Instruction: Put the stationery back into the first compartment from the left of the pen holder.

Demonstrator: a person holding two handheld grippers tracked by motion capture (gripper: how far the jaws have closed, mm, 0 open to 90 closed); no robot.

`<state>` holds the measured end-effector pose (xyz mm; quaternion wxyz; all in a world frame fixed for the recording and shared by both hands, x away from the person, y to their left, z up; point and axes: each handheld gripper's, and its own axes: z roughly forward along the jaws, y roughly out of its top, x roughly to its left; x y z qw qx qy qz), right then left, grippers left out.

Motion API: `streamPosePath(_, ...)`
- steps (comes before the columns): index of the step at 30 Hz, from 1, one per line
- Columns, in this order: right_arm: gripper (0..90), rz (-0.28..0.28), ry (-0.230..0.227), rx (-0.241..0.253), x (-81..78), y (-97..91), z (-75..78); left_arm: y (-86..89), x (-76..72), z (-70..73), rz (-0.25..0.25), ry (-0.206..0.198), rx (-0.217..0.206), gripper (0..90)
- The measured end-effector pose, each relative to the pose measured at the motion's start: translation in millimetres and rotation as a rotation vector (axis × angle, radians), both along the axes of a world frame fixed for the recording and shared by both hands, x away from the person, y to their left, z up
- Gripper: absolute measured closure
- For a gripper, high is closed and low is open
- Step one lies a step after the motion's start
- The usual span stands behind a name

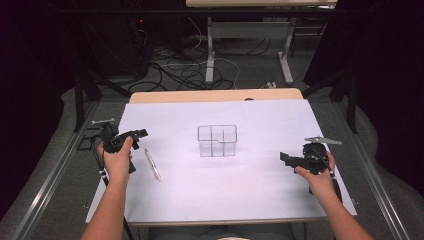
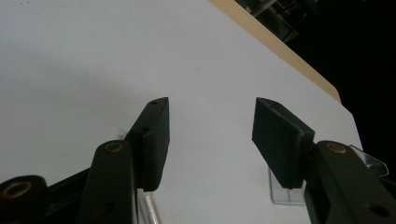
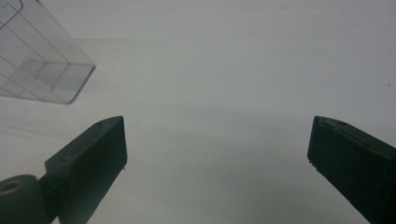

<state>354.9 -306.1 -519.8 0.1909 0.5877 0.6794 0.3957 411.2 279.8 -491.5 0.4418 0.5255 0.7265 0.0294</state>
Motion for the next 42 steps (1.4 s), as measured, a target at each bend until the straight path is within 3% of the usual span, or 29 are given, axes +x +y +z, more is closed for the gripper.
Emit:
streamPosePath(5,5.4,-0.005,-0.003,-0.004,-0.1,-2.0,0.2,-2.2,0.4,-4.4,-0.011,0.049,0.045,49.5)
streamPosePath(8,6.0,-0.008,0.004,0.002,0.2,-2.2,-0.1,-3.3,0.1,-7.9,-0.011,0.069,0.05,50.6)
streamPosePath(10,6.2,-0.005,0.008,-0.001,0.9,-2.7,-0.8,-2.5,0.0,-9.1,-0.022,0.092,0.048,50.8)
streamPosePath(13,6.3,0.0,0.008,0.0,1.8,-2.6,-1.4,-3.5,-1.1,-11.7,-0.016,0.088,0.033,50.7)
streamPosePath(14,6.3,-0.003,0.008,0.004,2.0,-2.2,-1.2,-1.8,-1.7,-12.3,-0.042,0.099,0.043,50.7)
streamPosePath(18,6.4,-0.001,0.005,0.003,2.3,-1.3,-1.5,-4.5,-2.4,-18.2,-0.03,0.12,0.046,51.7)
streamPosePath(25,6.6,0.004,0.014,-0.002,2.5,-2.2,-3.4,-6.6,-2.9,-23.8,-0.063,0.168,0.046,53.0)
streamPosePath(33,7.2,-0.001,0.02,0.004,2.6,-2.5,-3.9,-11.3,-1.6,-31.8,-0.049,0.207,0.076,55.3)
streamPosePath(42,7.5,0.002,0.024,0.002,3.2,-3.9,-5.4,-10.7,0.8,-40.6,-0.041,0.251,0.056,58.8)
